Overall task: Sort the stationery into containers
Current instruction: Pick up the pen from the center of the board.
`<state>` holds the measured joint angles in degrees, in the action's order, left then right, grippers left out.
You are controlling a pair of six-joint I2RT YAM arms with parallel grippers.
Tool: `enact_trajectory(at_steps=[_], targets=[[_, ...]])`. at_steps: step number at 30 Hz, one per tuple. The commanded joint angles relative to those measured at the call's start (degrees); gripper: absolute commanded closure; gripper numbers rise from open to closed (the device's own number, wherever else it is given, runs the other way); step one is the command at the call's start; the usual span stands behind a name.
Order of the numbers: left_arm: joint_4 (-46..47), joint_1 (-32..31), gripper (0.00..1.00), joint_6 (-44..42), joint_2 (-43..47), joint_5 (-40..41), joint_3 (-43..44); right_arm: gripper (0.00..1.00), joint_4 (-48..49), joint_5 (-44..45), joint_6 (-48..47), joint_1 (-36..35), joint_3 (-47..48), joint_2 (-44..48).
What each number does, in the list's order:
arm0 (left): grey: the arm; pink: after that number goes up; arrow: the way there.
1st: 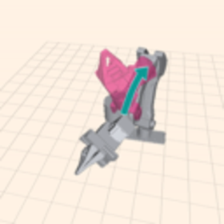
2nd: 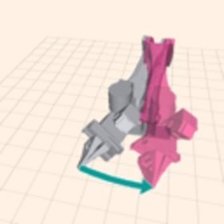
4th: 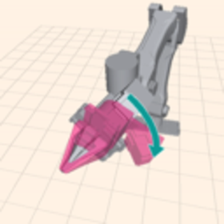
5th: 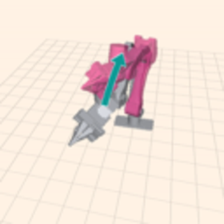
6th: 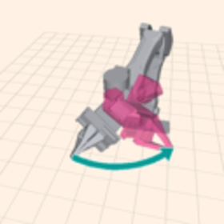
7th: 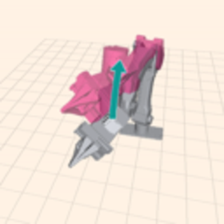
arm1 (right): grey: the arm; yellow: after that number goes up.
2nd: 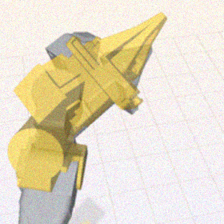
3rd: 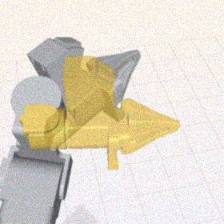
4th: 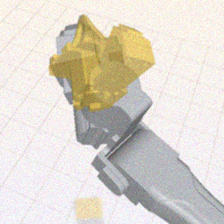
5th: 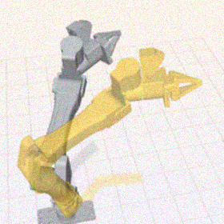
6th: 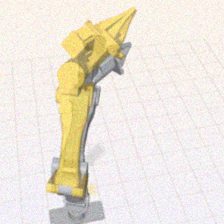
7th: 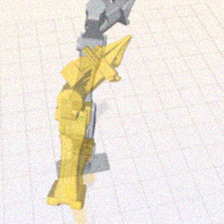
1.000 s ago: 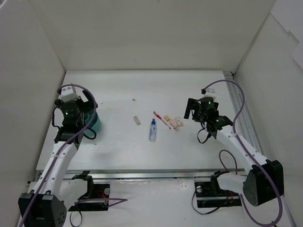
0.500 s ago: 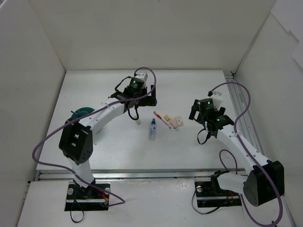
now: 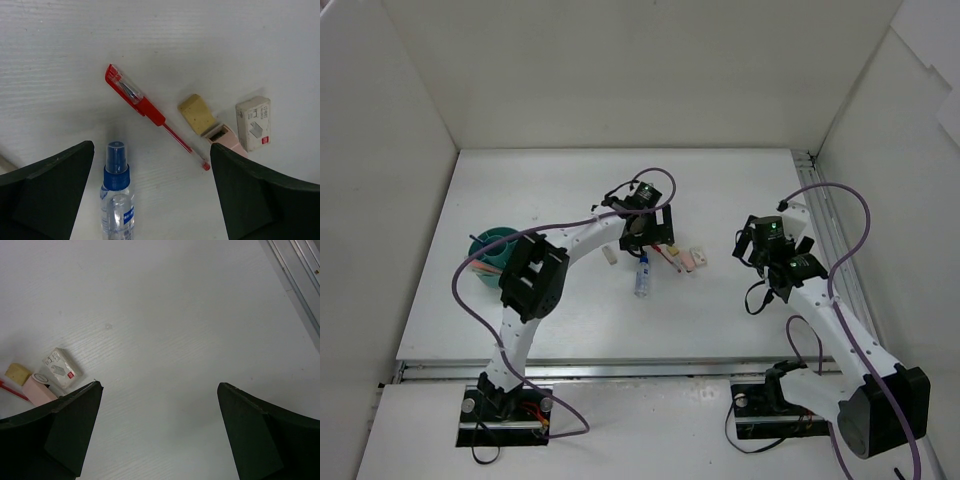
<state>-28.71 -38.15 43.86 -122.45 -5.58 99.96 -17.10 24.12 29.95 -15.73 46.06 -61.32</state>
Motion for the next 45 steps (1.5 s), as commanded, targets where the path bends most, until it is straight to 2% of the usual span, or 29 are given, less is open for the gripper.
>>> enact_trajectory(at_steps=[1, 7, 10, 13, 17, 22, 29, 34, 37, 40, 45], targets=[[0.14, -0.08, 0.04, 5.8, 0.03, 3.55, 3.4, 0.02, 0.58, 2.07, 0.02, 0.43, 0.08, 1.12], [0.5, -0.08, 0.09, 8.43, -2.53, 9.71, 5.68, 0.02, 0.49, 0.58, -0.25, 0.43, 0.96, -1.08], [-0.91, -0.08, 0.16, 8.96, -5.33, 11.99, 9.18, 0.02, 0.58, 0.75, -0.34, 0.61, 1.22, -2.74], [-3.28, -0.08, 0.26, 9.32, -7.97, 13.75, 12.52, 0.02, 0.58, 0.49, -0.51, 0.87, 1.66, -4.33], [-5.65, -0.61, 0.45, 9.84, -10.78, 15.95, 14.9, 0.02, 0.58, 1.1, -0.51, 0.96, 1.84, -4.77], [-7.41, -2.27, 0.61, 11.6, -11.23, 18.06, 14.56, 0.02, 0.58, 2.6, 0.28, 1.14, 0.87, -2.67], [-9.52, -2.81, 0.9, 11.52, -14.21, 18.59, 18.07, 0.02, 0.58, 4.35, 0.72, 1.22, -0.71, 0.06], [-11.45, -2.81, 0.99, 11.69, -13.78, 23.32, 18.78, 0.02, 0.67, 5.15, 0.89, 1.22, -1.5, 2.17], [-11.11, -2.28, 1.0, 11.6, -12.03, 25.61, 17.38, 0.02, 0.67, 5.15, 0.98, 1.49, -1.59, 2.52], [-6.9, -0.78, 1.0, 10.03, -9.31, 24.05, 13.79, 0.02, 0.67, 4.97, 0.98, 1.4, -1.68, 2.87], [4.61, -0.17, 1.0, 0.28, -2.9, 22.29, 8.78, 0.02, 0.67, 4.62, 0.81, 1.4, -1.5, 3.31]])
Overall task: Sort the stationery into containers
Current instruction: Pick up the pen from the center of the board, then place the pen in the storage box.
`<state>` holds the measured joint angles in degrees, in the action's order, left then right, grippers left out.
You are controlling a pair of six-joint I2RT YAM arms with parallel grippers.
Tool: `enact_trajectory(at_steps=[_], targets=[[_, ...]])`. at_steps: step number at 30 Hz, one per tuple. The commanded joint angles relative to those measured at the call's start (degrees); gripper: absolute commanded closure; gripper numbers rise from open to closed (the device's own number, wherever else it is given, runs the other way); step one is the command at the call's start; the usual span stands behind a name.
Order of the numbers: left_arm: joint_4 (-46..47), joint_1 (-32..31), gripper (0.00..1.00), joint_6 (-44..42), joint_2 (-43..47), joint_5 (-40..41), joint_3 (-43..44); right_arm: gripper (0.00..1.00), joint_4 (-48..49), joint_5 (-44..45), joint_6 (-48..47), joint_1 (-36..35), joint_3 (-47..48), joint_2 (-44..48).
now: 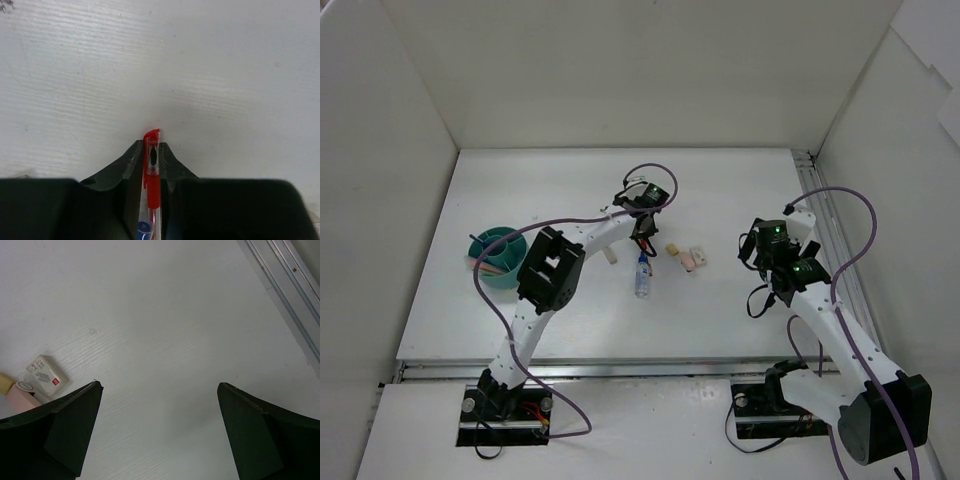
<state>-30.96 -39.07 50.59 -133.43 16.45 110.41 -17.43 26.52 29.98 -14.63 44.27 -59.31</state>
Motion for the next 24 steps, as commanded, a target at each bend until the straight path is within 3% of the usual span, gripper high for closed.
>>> enact_trajectory(at_steps=[1, 5, 11, 14, 19, 24], targets=[[11.75, 0.75, 1.0, -7.68, 9.49, -0.79, -3.08, 0.02, 1.0, 1.69, 0.7, 0.22, 0.29, 1.39], [23.45, 0.75, 1.0, -14.54, 17.22, -2.12, -10.9, 0.02, 1.0, 0.55, -0.27, 0.39, 0.73, 1.56], [29.46, 1.28, 1.0, -18.06, 27.5, 2.0, -16.97, 0.02, 1.61, -0.16, -0.8, 0.31, 0.29, 3.06], [30.52, 2.41, 1.0, -19.65, 32.41, 5.51, -20.92, 0.02, 2.14, -0.51, -1.15, 0.39, -0.06, 3.85], [35.17, 5.14, 1.0, -23.24, 42.0, 18.34, -29.27, 0.02, 3.45, -1.3, -1.76, 0.39, -0.85, 4.64], [41.48, 11.9, 1.0, -26.23, 53.52, 23.98, -40.34, 0.02, 5.21, -2.7, -2.55, 0.39, -1.12, 4.47]])
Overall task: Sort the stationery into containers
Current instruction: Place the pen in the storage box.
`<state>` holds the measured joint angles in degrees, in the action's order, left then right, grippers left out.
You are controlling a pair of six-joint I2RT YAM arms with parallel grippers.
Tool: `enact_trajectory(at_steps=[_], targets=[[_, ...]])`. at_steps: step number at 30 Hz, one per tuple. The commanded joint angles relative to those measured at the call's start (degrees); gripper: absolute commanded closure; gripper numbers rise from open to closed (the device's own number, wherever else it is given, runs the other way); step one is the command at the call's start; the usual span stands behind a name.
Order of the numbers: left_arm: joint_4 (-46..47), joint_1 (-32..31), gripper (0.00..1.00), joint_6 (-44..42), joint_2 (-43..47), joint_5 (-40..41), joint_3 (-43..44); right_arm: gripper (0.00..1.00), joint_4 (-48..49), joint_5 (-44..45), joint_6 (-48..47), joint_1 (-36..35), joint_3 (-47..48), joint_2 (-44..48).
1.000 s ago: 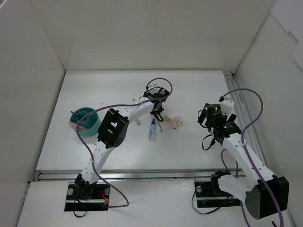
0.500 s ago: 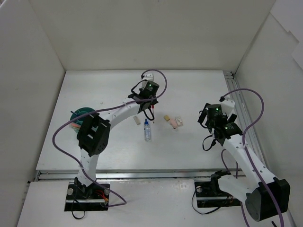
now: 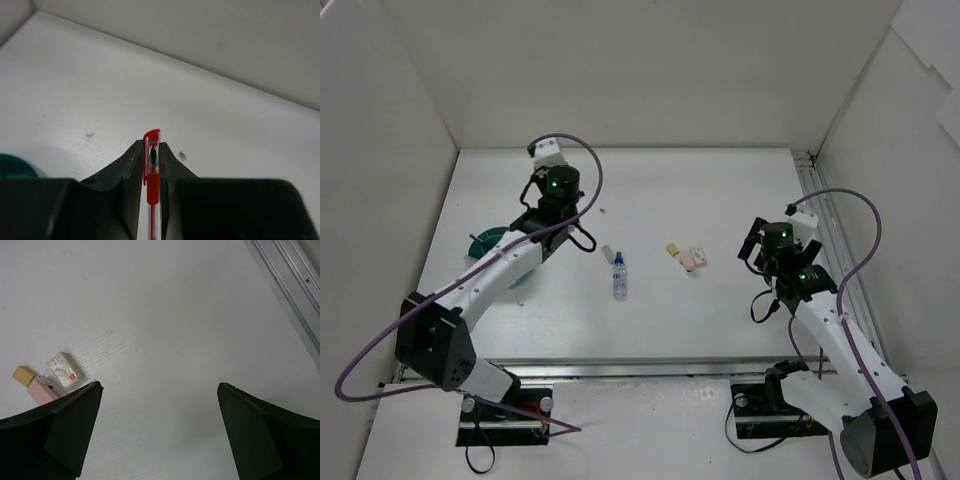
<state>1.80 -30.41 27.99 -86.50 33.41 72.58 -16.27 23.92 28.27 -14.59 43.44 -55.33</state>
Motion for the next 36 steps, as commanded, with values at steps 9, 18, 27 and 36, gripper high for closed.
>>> enact_trajectory(at_steps=[9, 18, 27, 36], targets=[[29.98, 13.62, 1.0, -20.33, 20.22, 7.04, -21.41, 0.02, 5.46, -0.89, -1.46, 0.26, -0.29, -0.83], [38.52, 23.37, 1.0, -25.27, 18.74, 6.77, -26.96, 0.02, 5.99, -1.42, -1.99, 0.26, -0.11, -1.89], [44.4, 26.2, 1.0, -23.07, 16.1, 5.08, -30.91, 0.02, 5.99, -0.37, -2.26, 0.35, -0.37, -1.09], [45.13, 26.72, 1.0, -19.47, 16.18, 4.39, -35.83, 0.02, 6.25, -0.46, -2.26, 0.35, -0.46, -1.36]])
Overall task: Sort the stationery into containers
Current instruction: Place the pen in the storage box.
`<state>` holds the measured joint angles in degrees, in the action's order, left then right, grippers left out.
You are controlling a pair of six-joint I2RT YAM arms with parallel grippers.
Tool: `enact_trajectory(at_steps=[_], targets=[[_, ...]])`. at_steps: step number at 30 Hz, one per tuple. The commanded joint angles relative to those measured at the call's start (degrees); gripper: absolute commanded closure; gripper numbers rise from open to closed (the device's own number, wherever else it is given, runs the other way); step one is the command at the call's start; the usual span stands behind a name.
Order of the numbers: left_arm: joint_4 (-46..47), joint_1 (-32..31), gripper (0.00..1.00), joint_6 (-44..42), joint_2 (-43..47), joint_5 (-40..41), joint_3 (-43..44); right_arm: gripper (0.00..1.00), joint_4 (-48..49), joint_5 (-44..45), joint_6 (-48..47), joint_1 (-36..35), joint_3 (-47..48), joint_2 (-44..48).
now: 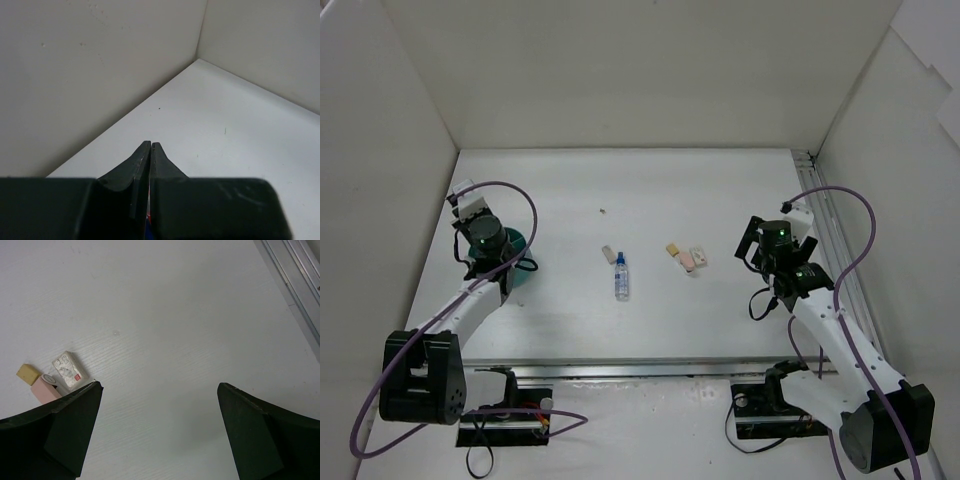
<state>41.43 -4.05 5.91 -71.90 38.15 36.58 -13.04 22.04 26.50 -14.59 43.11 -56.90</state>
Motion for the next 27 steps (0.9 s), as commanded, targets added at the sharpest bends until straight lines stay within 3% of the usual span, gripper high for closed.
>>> enact_trajectory(at_steps=[1, 7, 10, 11, 12, 13, 14, 17, 20, 27], targets=[[5.42, 0.36, 1.0, 3.31, 2.54, -0.36, -0.71, 0.02, 3.02, 1.51, -0.31, 0.35, -0.13, 0.22], [-3.45, -2.27, 0.97, 6.13, 6.94, -1.85, 1.81, 0.02, 3.63, 0.29, -0.66, 0.35, -0.13, 0.04], [-10.64, -5.08, 0.66, 5.68, 9.22, -1.76, 6.55, 0.02, 4.86, -3.31, -1.98, 0.26, -0.13, -0.49], [-15.45, -5.7, 0.38, 5.95, 9.84, -4.46, 7.79, 0.02, 5.21, -5.24, -2.94, 0.35, -0.13, -0.66], [-18.2, -6.4, 0.28, 6.91, 11.07, -5.79, 9.2, 0.02, 5.56, -6.13, -3.21, 0.26, -0.22, -0.75], [-21.62, -6.4, 0.1, 8.05, 11.43, -7.81, 12.35, 0.02, 6.7, -8.74, -3.82, 0.18, -0.4, -0.75], [-24.44, -6.93, 0.06, 8.76, 11.78, -13.48, 13.94, 0.02, 7.41, -10.34, -5.13, 0.18, -0.48, -0.75], [-37.34, -7.46, 0.0, 12.19, 11.7, -24.73, 19.22, 0.02, 9.43, -12.9, -8.2, -2.54, 0.47, -3.63], [-43.86, -9.56, 0.0, 14.47, 9.94, -32.16, 22.13, 0.02, 9.26, -15.19, -10.59, -5.09, 3.46, -8.98], [-46.35, -16.76, 0.0, 18.87, 1.86, -44.21, 22.39, 0.02, 6.01, -14.59, -13.05, -11.15, 10.93, -21.05]])
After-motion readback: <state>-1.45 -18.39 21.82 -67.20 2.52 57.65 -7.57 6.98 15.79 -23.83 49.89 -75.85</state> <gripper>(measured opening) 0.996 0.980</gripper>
